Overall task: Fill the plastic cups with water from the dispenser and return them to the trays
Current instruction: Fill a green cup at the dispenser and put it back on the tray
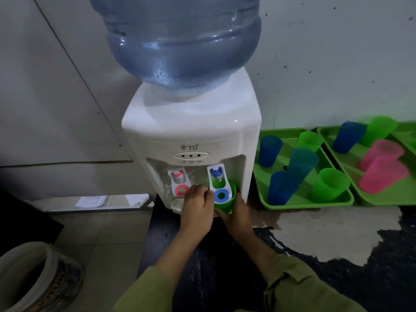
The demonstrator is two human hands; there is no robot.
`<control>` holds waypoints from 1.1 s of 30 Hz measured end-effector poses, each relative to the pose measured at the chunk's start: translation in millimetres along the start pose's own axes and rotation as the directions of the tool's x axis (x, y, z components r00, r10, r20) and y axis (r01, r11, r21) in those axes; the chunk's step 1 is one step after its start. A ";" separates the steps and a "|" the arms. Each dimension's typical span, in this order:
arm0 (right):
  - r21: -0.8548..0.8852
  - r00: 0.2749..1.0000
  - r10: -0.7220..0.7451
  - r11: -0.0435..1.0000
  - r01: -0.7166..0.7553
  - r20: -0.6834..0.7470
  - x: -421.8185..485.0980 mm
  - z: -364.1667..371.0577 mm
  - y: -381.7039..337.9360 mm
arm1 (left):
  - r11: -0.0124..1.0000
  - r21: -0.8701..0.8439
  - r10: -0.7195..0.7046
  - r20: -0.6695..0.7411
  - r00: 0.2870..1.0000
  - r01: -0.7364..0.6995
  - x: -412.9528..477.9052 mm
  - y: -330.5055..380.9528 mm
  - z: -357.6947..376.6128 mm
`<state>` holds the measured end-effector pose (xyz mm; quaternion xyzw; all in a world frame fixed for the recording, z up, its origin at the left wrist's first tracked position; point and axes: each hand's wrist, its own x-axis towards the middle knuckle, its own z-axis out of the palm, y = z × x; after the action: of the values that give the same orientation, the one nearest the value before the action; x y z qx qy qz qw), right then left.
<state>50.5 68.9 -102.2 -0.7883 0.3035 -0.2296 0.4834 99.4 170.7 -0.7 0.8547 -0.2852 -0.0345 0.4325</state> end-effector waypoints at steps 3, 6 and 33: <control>-0.024 1.000 0.014 1.000 -0.014 0.001 1.2 0.4 -0.5 | 0.989 -0.144 -0.036 -0.008 0.999 0.035 3.3 7.8 -12.5; -0.041 1.000 0.025 0.999 -0.025 -0.008 1.6 1.1 -0.8 | 0.985 -0.147 -0.090 0.039 0.995 0.094 10.1 12.9 -22.9; -0.082 0.999 0.045 0.996 -0.045 -0.002 1.8 -1.5 -5.2 | 0.986 -0.111 -0.115 0.098 0.989 0.126 17.4 7.7 -26.6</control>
<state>52.1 68.4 -96.8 -0.8003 0.3305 -0.2060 0.4559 118.5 177.3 25.0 0.8410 -0.2499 -0.1161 0.4656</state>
